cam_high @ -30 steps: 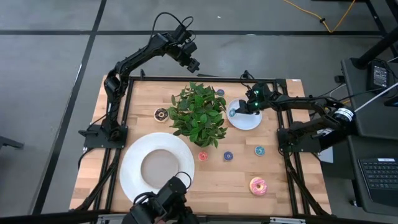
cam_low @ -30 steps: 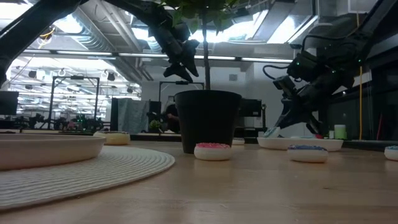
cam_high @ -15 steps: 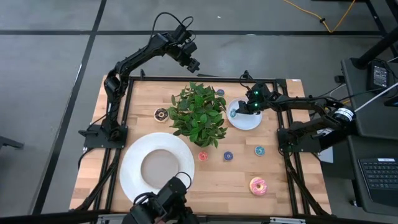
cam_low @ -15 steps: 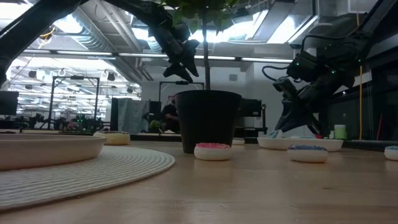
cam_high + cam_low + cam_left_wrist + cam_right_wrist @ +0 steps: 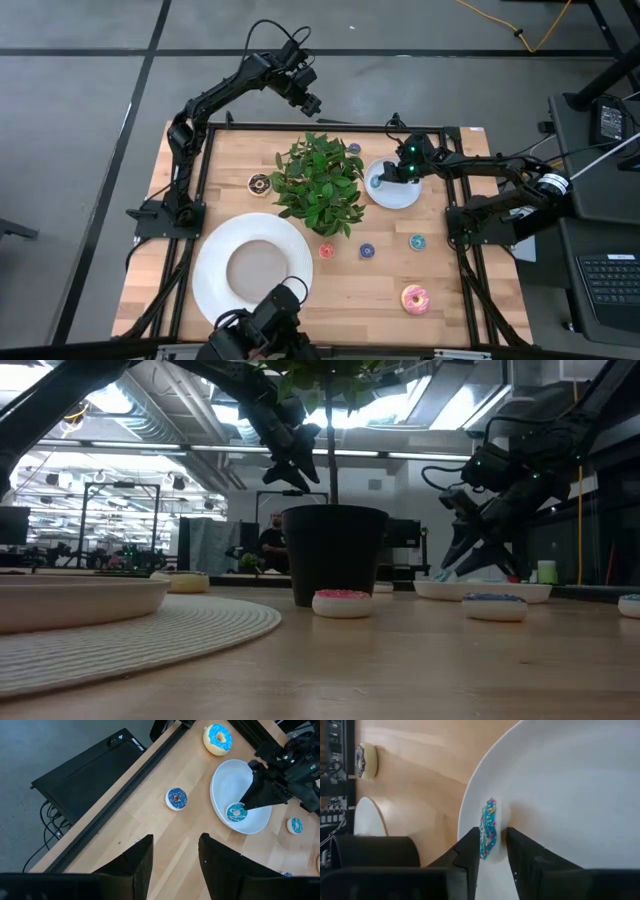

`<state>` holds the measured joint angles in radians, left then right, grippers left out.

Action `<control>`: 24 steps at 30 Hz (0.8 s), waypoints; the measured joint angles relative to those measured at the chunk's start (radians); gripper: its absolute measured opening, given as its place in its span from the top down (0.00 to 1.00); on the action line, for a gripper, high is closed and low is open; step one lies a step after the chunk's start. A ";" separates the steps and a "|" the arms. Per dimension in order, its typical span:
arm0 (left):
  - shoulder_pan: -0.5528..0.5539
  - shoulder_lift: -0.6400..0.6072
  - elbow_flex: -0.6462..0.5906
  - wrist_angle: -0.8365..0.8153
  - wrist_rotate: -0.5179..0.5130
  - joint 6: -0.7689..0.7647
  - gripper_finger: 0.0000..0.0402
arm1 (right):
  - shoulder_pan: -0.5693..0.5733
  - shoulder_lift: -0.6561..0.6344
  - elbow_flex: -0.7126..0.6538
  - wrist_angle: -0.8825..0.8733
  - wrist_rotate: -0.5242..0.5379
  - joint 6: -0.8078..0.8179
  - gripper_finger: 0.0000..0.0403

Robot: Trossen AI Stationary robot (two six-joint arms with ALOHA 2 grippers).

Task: Pick & Place donuts
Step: Put the small light blue donut on the white plate, then put the large light blue donut on the brown plate

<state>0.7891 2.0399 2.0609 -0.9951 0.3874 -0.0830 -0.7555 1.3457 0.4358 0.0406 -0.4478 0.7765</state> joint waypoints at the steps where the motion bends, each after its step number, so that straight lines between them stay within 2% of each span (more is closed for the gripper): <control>1: 0.000 0.000 0.000 0.000 0.000 0.000 0.62 | 0.000 0.000 0.000 0.000 0.008 0.000 0.76; 12: 0.000 0.000 0.000 0.000 0.000 0.003 0.63 | 0.000 0.000 0.003 0.006 0.073 -0.017 0.75; 24: 0.000 0.000 0.000 0.000 0.000 0.001 0.63 | -0.002 0.000 0.078 -0.002 0.142 -0.077 0.75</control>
<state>0.7891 2.0399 2.0609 -0.9955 0.3878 -0.0821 -0.7574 1.3457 0.5139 0.0384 -0.3058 0.6997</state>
